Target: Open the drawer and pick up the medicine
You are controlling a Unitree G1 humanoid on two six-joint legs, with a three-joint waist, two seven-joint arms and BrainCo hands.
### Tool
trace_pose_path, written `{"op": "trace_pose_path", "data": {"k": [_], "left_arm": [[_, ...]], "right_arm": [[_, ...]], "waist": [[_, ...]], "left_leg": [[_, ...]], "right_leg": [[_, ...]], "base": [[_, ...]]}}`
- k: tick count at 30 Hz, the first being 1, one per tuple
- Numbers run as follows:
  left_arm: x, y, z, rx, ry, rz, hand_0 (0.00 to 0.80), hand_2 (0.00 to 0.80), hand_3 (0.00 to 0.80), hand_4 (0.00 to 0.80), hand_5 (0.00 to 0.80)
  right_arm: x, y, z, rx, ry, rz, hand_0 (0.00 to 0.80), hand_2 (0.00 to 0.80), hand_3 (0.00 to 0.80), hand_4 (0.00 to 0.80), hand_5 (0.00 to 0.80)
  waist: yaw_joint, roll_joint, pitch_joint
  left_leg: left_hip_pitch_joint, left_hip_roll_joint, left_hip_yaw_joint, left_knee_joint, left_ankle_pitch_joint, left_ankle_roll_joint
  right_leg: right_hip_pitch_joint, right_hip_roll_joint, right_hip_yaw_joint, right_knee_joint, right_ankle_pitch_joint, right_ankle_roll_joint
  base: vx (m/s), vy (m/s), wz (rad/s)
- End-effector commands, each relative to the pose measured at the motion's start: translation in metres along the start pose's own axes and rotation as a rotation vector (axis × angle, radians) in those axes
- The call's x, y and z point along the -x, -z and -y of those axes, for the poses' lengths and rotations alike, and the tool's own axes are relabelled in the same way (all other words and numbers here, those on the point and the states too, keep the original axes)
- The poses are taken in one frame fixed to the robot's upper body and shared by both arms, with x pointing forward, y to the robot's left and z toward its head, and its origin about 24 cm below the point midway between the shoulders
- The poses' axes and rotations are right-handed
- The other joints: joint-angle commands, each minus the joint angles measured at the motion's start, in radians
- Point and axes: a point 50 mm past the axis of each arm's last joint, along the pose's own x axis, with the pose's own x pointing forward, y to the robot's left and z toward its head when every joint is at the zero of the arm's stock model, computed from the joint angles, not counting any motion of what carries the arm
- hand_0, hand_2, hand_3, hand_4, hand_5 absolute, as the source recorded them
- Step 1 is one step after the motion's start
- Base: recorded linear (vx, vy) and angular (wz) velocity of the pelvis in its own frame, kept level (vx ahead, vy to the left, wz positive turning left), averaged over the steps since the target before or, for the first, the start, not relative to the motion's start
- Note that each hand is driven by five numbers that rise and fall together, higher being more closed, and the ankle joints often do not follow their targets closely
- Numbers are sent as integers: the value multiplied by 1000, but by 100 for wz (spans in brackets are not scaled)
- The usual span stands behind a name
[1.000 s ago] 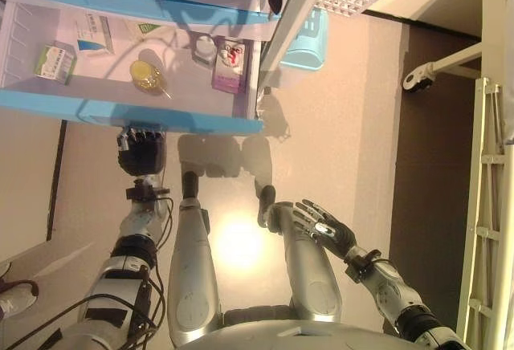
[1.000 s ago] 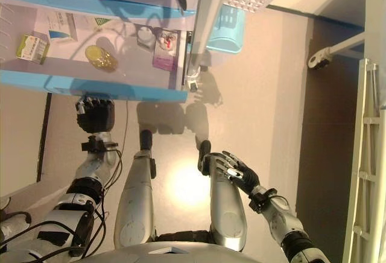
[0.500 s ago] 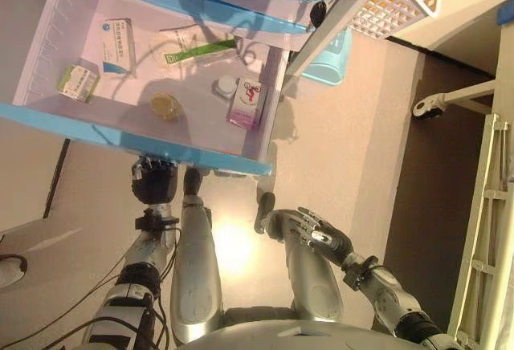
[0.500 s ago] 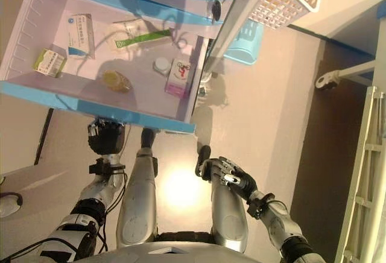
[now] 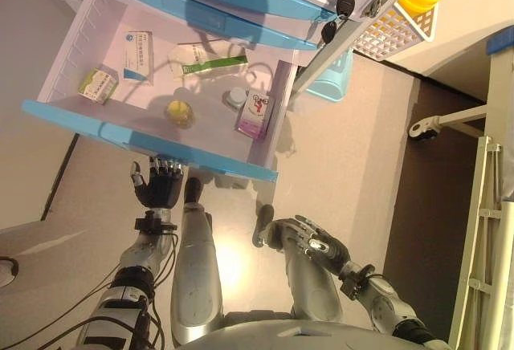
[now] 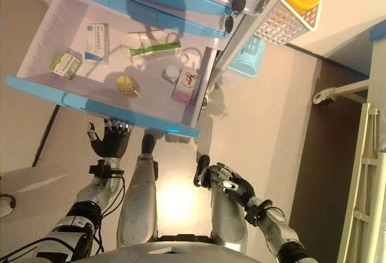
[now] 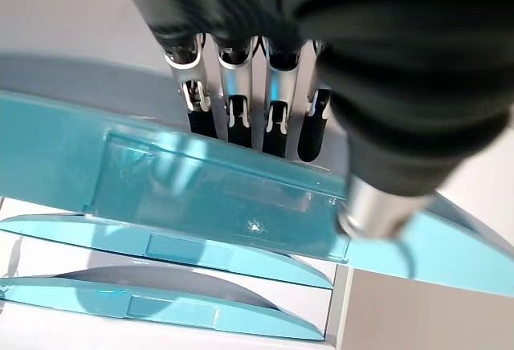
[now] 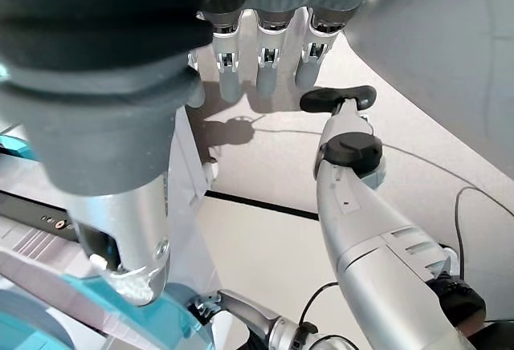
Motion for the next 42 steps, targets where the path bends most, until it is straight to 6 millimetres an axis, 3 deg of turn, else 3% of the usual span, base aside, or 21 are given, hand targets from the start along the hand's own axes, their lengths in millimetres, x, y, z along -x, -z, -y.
{"op": "trace_pose_path", "data": {"k": [1,7,15,24,26,29,33,37,38,39,42], "left_arm": [[97,-37,-53,-20,-625,267,0,0,0,0,0],[92,-39,-51,-27,-605,261,0,0,0,0,0],[92,-40,-54,-9,-711,224,0,0,0,0,0],[105,-47,-57,-43,-825,246,0,0,0,0,0],[112,-54,-57,-137,-885,259,0,0,0,0,0],[117,-62,-54,-351,-927,180,0,0,0,0,0],[139,-60,-52,-538,-941,32,0,0,0,0,0],[167,-58,-46,-679,-936,-102,0,0,0,0,0],[168,-58,-46,-692,-933,-113,0,0,0,0,0],[180,-58,-42,-731,-926,-136,0,0,0,0,0],[192,-58,-36,-789,-899,-125,0,0,0,0,0]], "right_arm": [[8,32,-15,-58,-44,-63,0,0,0,0,0],[10,31,-13,-51,-45,-69,0,0,0,0,0],[11,30,-11,-42,-47,-78,0,0,0,0,0],[11,28,-9,-43,-6,-55,0,0,0,0,0],[13,22,-2,4,102,-16,0,0,0,0,0],[16,-4,6,69,219,123,0,0,0,0,0],[27,-63,1,286,287,343,0,0,0,0,0],[40,-132,-35,685,284,535,0,0,0,0,0],[41,-135,-37,707,285,551,0,0,0,0,0],[52,-165,-53,844,284,637,0,0,0,0,0],[66,-196,-77,1067,282,738,0,0,0,0,0]], "waist": [[-5,-63,48],[-8,-61,48],[-12,-63,48],[-9,-64,48],[-7,-62,48],[-2,-55,49],[2,-39,44],[14,-19,32],[15,-18,31],[21,-9,25],[28,1,19]], "left_leg": [[-20,-54,39,106,-116,109],[-28,-57,43,118,-122,110],[-45,-57,45,135,-128,111],[-54,-66,40,143,-133,112],[-43,-67,40,133,-133,110],[-36,-69,43,100,-92,113],[15,-72,45,41,-74,109],[67,-77,47,-11,-63,109],[71,-78,47,-13,-62,110],[97,-79,52,-35,-62,108],[135,-81,61,-59,-65,107]], "right_leg": [[-44,16,0,-20,105,4],[-57,12,5,-7,102,6],[-71,12,9,3,99,8],[-83,12,15,6,98,9],[-73,12,14,-4,99,11],[-66,2,2,-29,130,2],[-15,-8,-3,-84,143,10],[38,-24,-7,-137,155,24],[41,-25,-7,-140,156,26],[70,-31,-6,-166,158,33],[112,-38,-4,-201,163,42]], "base": [[5,31,0],[4,16,-1],[5,14,3],[14,12,-3],[0,0,0],[-71,3,1],[12,4,4],[23,25,5],[26,63,3],[27,67,3],[34,67,5]]}}
